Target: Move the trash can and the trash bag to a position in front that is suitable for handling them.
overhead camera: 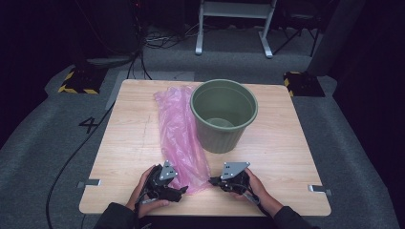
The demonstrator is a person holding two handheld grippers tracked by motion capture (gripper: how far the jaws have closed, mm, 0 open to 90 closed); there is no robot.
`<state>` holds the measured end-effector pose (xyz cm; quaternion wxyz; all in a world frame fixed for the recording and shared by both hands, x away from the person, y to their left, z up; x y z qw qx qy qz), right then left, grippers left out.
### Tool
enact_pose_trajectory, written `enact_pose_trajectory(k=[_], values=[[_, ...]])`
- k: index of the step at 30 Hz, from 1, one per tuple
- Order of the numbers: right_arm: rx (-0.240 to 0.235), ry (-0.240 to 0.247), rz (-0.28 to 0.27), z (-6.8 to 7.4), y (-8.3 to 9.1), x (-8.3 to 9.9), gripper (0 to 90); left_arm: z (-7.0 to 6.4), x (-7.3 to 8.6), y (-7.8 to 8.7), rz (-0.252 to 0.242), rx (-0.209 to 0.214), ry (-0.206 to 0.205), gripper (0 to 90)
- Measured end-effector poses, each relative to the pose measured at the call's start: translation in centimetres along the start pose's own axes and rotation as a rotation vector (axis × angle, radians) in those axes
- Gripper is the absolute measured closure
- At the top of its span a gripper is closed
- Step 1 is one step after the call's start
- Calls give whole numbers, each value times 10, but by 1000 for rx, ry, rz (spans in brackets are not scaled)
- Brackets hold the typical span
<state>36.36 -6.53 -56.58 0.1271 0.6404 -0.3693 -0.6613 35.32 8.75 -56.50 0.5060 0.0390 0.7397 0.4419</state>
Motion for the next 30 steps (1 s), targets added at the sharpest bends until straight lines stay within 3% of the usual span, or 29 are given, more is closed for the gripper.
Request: enact_pose_trajectory(k=[9,10,15,16,19,20,21,24,25,28,30], values=[[21,-19,20,-24,27,25,900,10,-3,17,-45,-12,20,159],[45,-35,29,-37,35,34,900,15,-2,20,-48,-26,29,160],[77,-72,38,-56,48,47,895,32,-2,24,-53,-73,47,160],[81,-78,37,-58,51,49,893,44,-1,26,-63,-95,68,160],[113,-96,48,-68,59,58,875,54,0,28,-68,-112,92,160],[125,-102,49,-72,63,61,873,65,2,30,-78,-135,117,160],[125,-102,49,-72,63,61,873,65,2,30,-78,-135,117,160],[162,-130,55,-84,73,71,872,87,-1,36,-121,-179,181,160],[162,-130,55,-84,73,71,872,87,-1,36,-121,-179,181,160],[209,-151,62,-99,82,81,869,104,-4,38,-153,-203,223,160],[223,-161,62,-104,84,83,869,110,-4,35,-146,-213,232,160]])
Point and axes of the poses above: each handheld gripper's, and its own axes: y roughly backward along the jaws, x roughly out of its underside, z roughly to its left, the point moved 10 cm from there along -y, roughly forward along the jaws, and after that the axes turned 5 degrees about x, right-handed, at the moved point
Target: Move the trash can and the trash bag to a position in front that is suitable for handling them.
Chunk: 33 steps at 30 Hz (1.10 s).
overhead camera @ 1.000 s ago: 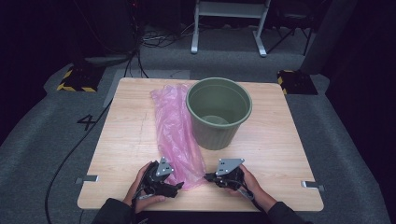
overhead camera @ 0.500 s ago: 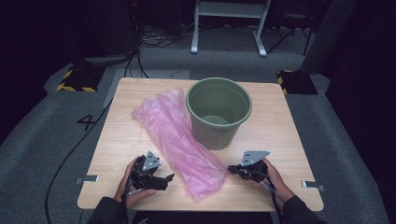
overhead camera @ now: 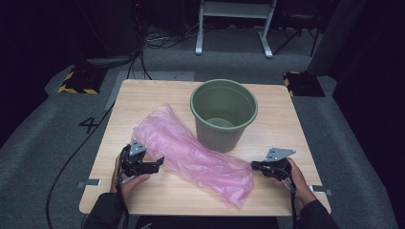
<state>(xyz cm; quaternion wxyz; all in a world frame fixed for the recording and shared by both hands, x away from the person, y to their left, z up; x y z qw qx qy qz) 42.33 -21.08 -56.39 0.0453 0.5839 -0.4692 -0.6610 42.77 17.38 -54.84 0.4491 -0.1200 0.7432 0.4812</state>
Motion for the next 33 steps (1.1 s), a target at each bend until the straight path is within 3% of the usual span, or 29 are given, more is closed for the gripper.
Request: enact_pose_trajectory(k=[3,5,13,20,21,23,25,28,30,33], values=[[24,-5,4,-6,0,0,868,0,2,-5,17,21,-4,160],[54,-11,4,-13,-2,0,868,-2,7,-11,59,34,-32,159],[109,-34,-10,-25,-5,0,858,-11,9,-24,97,89,-82,193],[122,-44,-17,-29,-10,-4,832,-17,5,-32,105,89,-126,317],[129,-48,-16,-31,-12,-6,821,-20,4,-32,106,97,-147,422],[138,-46,-17,-33,-14,-7,814,-21,3,-33,111,90,-168,493],[142,-43,-20,-34,-15,-8,750,-24,4,-32,117,100,-175,592],[162,-76,-28,-38,-12,-10,570,-26,4,-32,115,109,-183,681],[178,-102,-40,-41,-6,-12,447,-26,4,-31,116,106,-182,698],[181,-147,-74,-43,7,-17,345,-27,5,-31,107,112,-178,721]])
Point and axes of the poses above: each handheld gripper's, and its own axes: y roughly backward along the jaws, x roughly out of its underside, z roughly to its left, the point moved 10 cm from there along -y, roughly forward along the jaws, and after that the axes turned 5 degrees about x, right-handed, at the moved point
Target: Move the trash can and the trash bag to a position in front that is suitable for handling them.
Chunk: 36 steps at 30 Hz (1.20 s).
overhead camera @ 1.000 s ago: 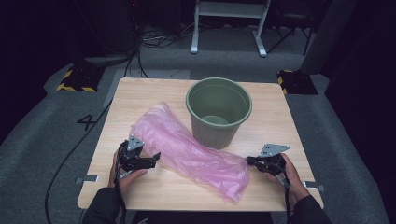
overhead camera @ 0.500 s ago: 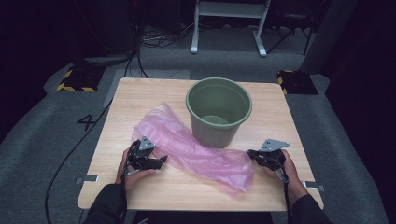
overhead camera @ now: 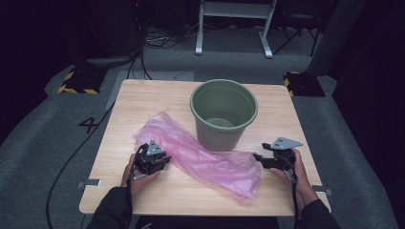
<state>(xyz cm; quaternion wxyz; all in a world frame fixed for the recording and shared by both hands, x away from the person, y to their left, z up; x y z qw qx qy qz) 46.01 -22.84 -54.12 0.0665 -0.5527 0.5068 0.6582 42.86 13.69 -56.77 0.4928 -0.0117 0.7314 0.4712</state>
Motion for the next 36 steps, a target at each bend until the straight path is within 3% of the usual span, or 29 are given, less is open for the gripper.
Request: enact_pose_trajectory(k=[4,5,10,11,13,15,18,19,23,24,25,26,32,36], values=[[-7,-8,-38,5,19,-7,294,0,0,0,-2,-1,-3,727],[-21,-2,-61,12,31,-10,278,0,0,0,-3,-6,-4,730],[-1,34,-93,19,54,-16,233,0,1,0,-7,-9,-8,745],[50,32,-100,12,62,-17,233,0,1,0,-7,-8,-7,747],[99,28,-99,4,67,-16,232,0,1,0,-10,-6,-5,748],[105,-12,-103,-2,70,-14,233,0,1,0,-10,-5,-2,749],[63,-31,-117,3,74,-14,238,0,1,0,-9,-8,-2,749],[20,-25,-122,14,76,-14,237,0,1,0,-14,-6,-1,749],[-63,-9,-115,41,78,-10,219,0,1,1,-12,-8,-10,749],[-63,-9,-115,41,78,-10,219,0,1,1,-12,-8,-10,749],[-115,-11,-115,57,77,-7,212,-1,2,1,-14,-5,-4,749],[-132,-11,-109,62,76,-6,203,0,2,2,-15,-6,-5,749],[-239,49,-42,102,62,10,180,0,2,2,-16,-3,-8,749],[-270,91,39,118,46,25,231,0,2,2,-23,7,-11,749]])
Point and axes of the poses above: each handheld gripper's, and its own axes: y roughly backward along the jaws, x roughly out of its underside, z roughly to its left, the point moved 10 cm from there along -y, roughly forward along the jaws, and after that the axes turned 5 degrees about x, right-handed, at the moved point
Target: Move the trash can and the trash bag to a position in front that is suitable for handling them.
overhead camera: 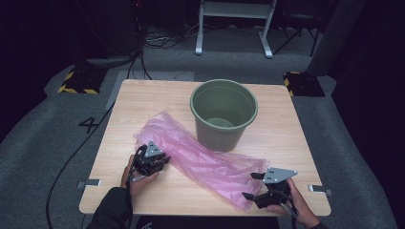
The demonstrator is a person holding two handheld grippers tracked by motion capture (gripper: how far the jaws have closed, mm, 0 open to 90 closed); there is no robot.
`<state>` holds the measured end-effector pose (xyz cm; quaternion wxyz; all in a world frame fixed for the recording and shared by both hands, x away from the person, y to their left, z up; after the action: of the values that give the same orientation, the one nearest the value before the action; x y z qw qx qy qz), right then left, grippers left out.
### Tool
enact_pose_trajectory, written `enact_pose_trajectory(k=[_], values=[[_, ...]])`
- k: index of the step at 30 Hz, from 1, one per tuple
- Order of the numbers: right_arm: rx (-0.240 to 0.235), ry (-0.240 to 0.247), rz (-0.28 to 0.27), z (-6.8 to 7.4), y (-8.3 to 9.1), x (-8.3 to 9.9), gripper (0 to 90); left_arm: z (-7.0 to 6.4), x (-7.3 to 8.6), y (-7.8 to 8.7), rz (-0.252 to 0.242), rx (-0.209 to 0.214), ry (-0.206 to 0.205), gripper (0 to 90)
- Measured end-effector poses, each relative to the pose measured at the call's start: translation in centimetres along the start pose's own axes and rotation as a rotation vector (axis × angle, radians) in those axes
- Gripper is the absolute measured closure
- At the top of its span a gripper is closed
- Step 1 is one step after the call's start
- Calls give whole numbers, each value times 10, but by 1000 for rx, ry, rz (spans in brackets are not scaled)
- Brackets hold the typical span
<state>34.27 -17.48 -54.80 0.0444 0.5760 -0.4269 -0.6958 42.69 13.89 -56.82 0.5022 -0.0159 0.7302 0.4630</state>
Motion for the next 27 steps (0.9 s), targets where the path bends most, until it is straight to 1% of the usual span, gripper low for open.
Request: enact_pose_trajectory(k=[1,2,4,6,7,8,9,10,11,12,13,14,15,16,17,18,19,20,21,22,23,24,25,26,27], values=[[2,7,13,1,-5,3,262,0,0,0,1,-1,-6,748],[10,3,24,0,-9,5,302,0,0,0,1,0,-6,748],[5,-15,41,-2,-16,9,355,0,0,0,1,-1,-4,743],[22,3,38,-5,-17,10,430,-1,0,0,3,1,-9,738],[28,5,38,-7,-17,9,475,-1,0,0,0,9,-15,708],[28,5,38,-7,-17,9,475,-1,0,0,0,9,-15,637],[39,8,37,-12,-17,9,593,-2,1,0,3,13,-18,566],[39,8,37,-12,-17,9,593,-3,1,0,5,20,-26,566],[48,15,31,-17,-16,9,685,-6,1,-1,15,31,-50,470],[56,18,30,-20,-16,9,718,-6,1,-1,15,31,-50,423],[67,21,30,-24,-16,8,746,-10,-1,1,16,40,-65,378],[72,28,29,-26,-16,8,773,-13,-4,3,8,42,-76,359],[80,30,27,-30,-16,8,795,-15,-7,5,-4,41,-86,337],[80,30,27,-30,-16,8,795,-15,-7,5,-4,41,-86,312],[99,26,22,-40,-16,9,819,-20,-14,9,-38,55,-89,282],[106,26,19,-43,-16,9,824,-22,-17,11,-47,58,-92,267],[113,18,17,-49,-17,9,824,-22,-19,11,-48,50,-93,257],[113,18,17,-49,-17,9,824,-22,-19,11,-48,50,-93,248],[130,20,10,-59,-18,9,826,-23,-21,11,-51,58,-97,243],[136,16,9,-63,-18,8,828,-23,-21,10,-40,54,-96,237],[136,16,9,-63,-18,8,828,-23,-21,10,-40,54,-96,227],[142,15,8,-67,-19,8,830,-22,-19,9,-24,48,-96,227],[159,-12,3,-78,-20,8,832,-21,-17,8,-13,60,-89,217],[162,-20,1,-81,-20,7,832,-21,-15,7,-1,63,-79,216],[167,-24,-1,-85,-21,7,832,-21,-14,6,5,69,-80,215]])
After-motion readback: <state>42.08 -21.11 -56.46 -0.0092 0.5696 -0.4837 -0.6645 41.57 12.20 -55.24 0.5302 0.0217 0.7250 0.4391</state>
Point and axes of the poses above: each handheld gripper's, and its own axes: y roughly backward along the jaws, x roughly out of its underside, z roughly to its left, the point moved 10 cm from there along -y, roughly forward along the jaws, and after that the axes turned 5 degrees about x, right-handed, at the moved point
